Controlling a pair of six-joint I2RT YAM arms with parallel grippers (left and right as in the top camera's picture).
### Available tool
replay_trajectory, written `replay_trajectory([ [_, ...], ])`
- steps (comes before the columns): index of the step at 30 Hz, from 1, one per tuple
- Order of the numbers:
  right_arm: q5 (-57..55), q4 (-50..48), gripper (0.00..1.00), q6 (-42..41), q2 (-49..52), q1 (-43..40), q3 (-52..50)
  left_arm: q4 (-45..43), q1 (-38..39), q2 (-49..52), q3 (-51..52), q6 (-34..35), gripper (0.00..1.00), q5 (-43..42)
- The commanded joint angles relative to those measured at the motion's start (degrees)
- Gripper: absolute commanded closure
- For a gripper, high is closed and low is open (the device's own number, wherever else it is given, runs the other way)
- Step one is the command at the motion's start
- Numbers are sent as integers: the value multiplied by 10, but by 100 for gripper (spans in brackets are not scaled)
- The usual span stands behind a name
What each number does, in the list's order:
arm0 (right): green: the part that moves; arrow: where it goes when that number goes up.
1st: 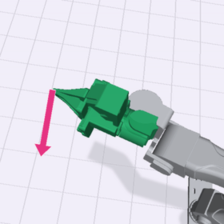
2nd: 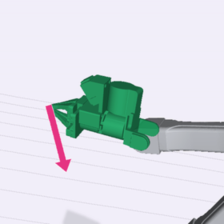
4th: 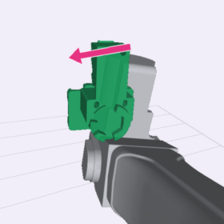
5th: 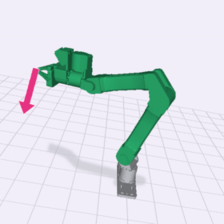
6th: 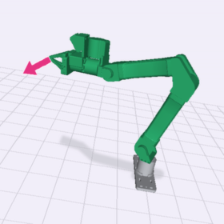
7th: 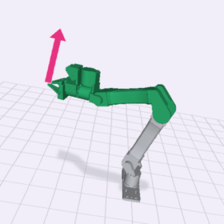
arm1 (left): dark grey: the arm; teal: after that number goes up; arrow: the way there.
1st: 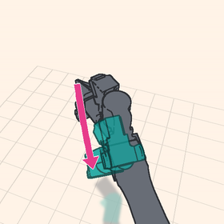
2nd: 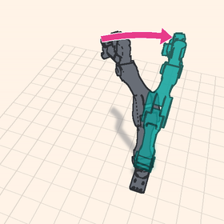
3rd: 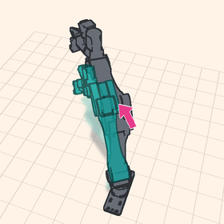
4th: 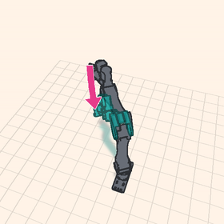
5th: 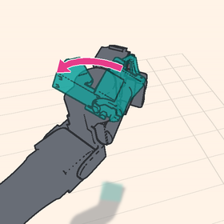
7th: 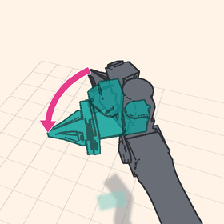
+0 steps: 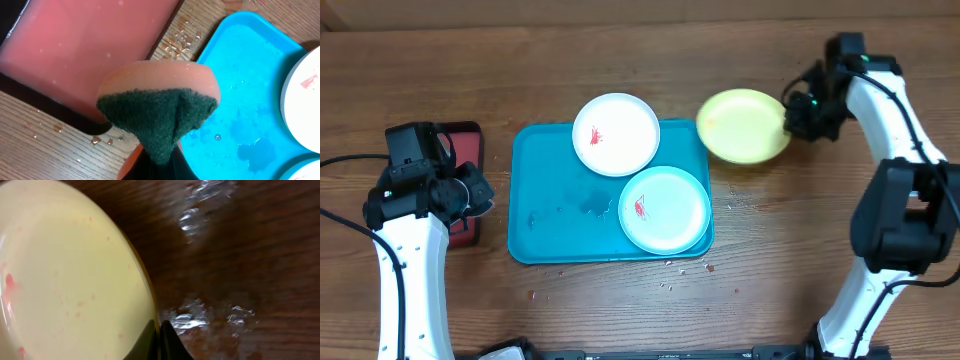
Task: Clean dirty plates on tray and stack at the side
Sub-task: 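Lift the yellow plate with the right gripper and carry it right, then release the yellow plate and move the right gripper to the white plate rim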
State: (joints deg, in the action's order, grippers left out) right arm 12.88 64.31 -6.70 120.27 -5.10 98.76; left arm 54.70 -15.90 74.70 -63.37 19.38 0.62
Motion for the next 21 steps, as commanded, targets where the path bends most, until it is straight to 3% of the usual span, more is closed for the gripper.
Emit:
replay_trajectory([
  [1,0,-43,96,-19,-19,-40,-62,-1,-3,0,-9,6,96,-6],
  [4,0,-62,93,-19,-19,-52,-80,-6,-3,0,-9,6,96,-7],
  [7,2,-72,54,-21,-19,-52,-81,-7,-2,0,-9,6,96,-7],
  [12,144,-86,53,-21,-24,-30,-73,-10,-2,0,-9,5,96,-24],
  [14,176,-106,48,-25,-40,-8,-61,-11,-2,0,-9,5,96,-26],
  [21,125,-191,30,-81,-85,93,-52,-13,-2,0,-9,5,96,-26],
])
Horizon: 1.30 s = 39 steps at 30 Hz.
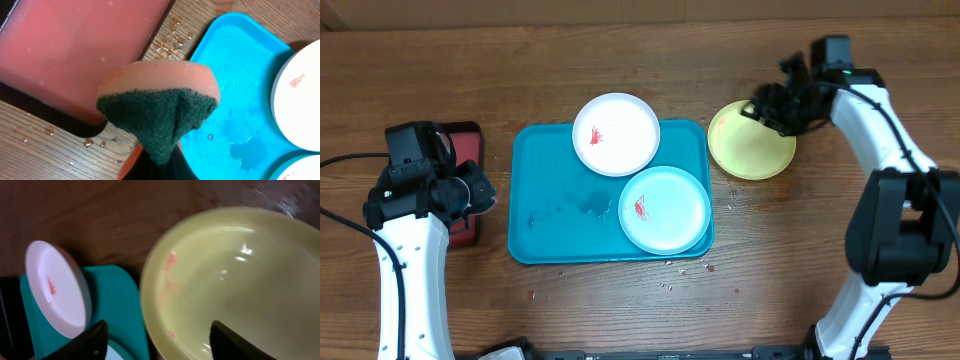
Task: Clean dirty plates on tray and stack at the side
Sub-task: 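Release the yellow plate and move the right gripper to the white plate rim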
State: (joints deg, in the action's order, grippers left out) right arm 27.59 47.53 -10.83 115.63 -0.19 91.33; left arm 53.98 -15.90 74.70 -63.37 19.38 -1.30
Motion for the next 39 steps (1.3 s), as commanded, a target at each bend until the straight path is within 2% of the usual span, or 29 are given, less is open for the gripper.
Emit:
replay_trajectory([
  [1,-42,-34,29,-45,-37,62,21,-6,-2,0,-9,5,96,-7],
  [5,-99,-84,29,-42,-19,136,21,-7,-2,0,-9,5,96,-16],
  [8,-202,-130,33,-62,25,214,21,-6,-1,0,-9,3,96,-16],
  [12,-256,-158,38,-75,65,259,21,-7,-2,0,-9,3,96,-17],
  [16,-261,-188,49,-75,97,287,21,-7,-2,0,-9,3,96,-17],
  [19,-261,-192,63,-75,106,292,21,-7,-2,0,-9,3,96,-17],
  [23,-258,-187,74,-75,107,300,21,-10,-2,0,-9,3,96,-17],
  [32,-237,-173,75,-85,107,359,21,-10,-2,0,-9,3,96,-17],
  [39,-268,-186,72,-180,125,349,21,-9,-2,0,-9,3,96,-28],
])
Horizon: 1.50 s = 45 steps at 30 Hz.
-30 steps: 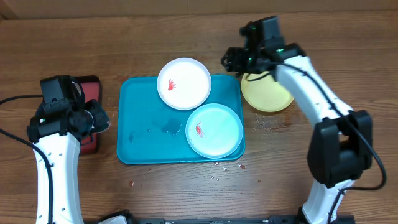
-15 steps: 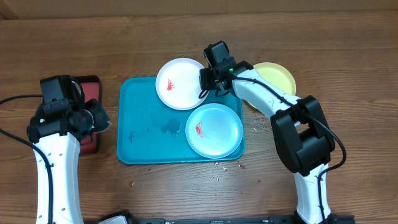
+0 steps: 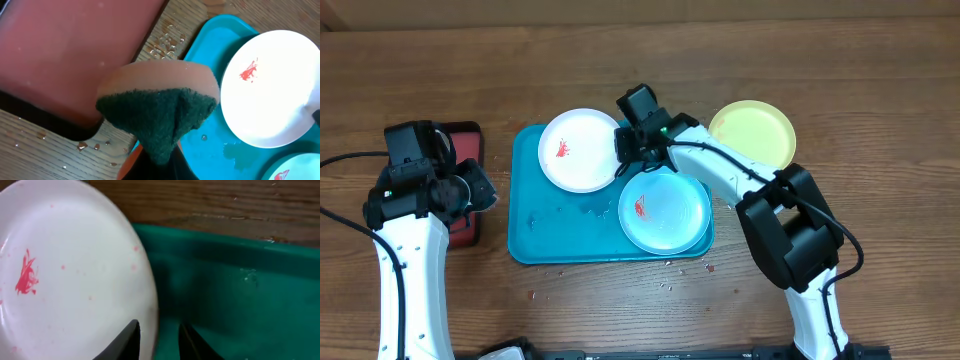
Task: Clean dirty plates on tray and stack at the side
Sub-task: 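Release the yellow plate and move the right gripper to the white plate rim, then grasp the white plate rim with the right gripper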
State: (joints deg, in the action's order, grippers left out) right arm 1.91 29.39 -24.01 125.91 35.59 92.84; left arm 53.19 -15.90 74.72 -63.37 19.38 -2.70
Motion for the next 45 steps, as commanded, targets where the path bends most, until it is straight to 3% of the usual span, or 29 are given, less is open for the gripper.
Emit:
replay_trajectory([
  [1,-4,-9,72,-50,26,-8,5,-1,-2,0,-9,3,96,-14],
  [6,-1,-37,75,-63,29,0,5,-1,-2,0,-9,3,96,-14],
  [9,19,-41,96,-64,31,1,5,-1,-2,0,-9,3,96,-14],
  [16,137,1,96,-38,29,2,6,-2,-1,0,-9,-5,96,-38],
  [22,153,106,96,45,26,4,6,-13,26,0,-8,-46,96,-85],
  [28,152,107,96,50,26,12,6,-30,77,0,-8,-46,96,-85],
  [30,151,95,87,55,26,18,6,-43,99,2,-8,-46,96,-83],
  [32,151,83,71,72,26,25,6,-55,113,7,-8,-46,96,-80],
  [35,151,68,64,76,26,35,6,-63,118,26,-8,-43,96,-76],
  [37,153,58,48,76,26,41,6,-63,118,43,-8,-43,96,-77],
  [40,155,49,41,74,26,45,6,-59,118,76,-8,-44,96,-91],
  [41,156,44,41,74,26,45,6,-57,118,84,-8,-44,96,-97],
  [43,156,37,63,73,26,45,6,-55,118,101,-8,-44,96,-104],
  [45,153,34,67,49,26,45,5,-55,118,115,-8,-46,96,-105],
])
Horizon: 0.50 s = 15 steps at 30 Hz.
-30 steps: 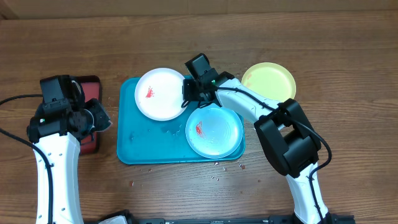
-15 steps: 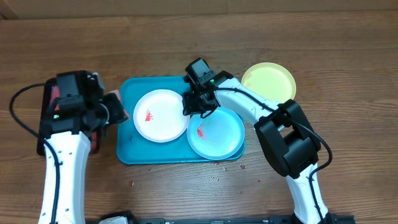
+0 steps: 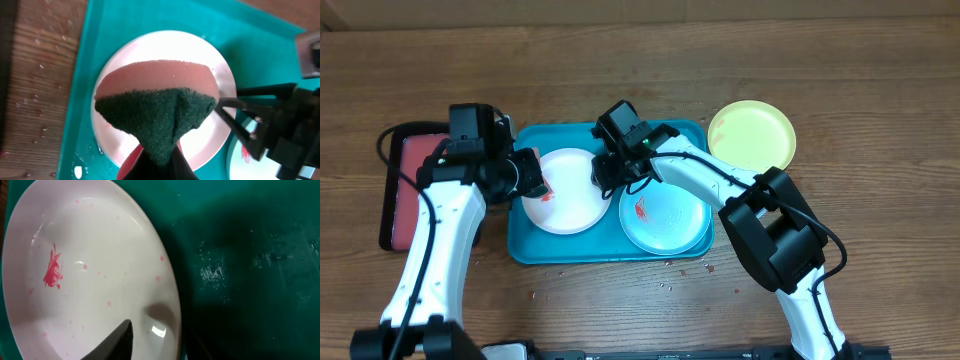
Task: Clean dirty plates on tray and stack at the side
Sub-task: 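Grasp the white plate rim with the right gripper, then scrub the white plate with the sponge in the left gripper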
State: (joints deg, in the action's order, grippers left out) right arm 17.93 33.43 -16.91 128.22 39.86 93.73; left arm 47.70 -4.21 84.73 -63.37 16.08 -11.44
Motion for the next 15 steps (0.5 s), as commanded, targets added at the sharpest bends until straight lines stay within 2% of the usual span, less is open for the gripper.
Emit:
replay_trajectory([
  [1,-10,-7,70,-28,4,3,-3,0,1,19,-8,-13,96,-17],
  [3,-14,-6,77,-30,7,6,-3,-3,2,25,-8,-20,96,-17],
  [6,-14,-6,81,-30,8,10,-3,-9,2,26,-8,-20,96,-17],
  [9,-36,-5,91,-49,8,18,-3,-13,2,26,-8,-20,96,-17],
  [15,-89,-6,92,-61,10,35,-4,-14,12,28,-8,-20,96,-17],
])
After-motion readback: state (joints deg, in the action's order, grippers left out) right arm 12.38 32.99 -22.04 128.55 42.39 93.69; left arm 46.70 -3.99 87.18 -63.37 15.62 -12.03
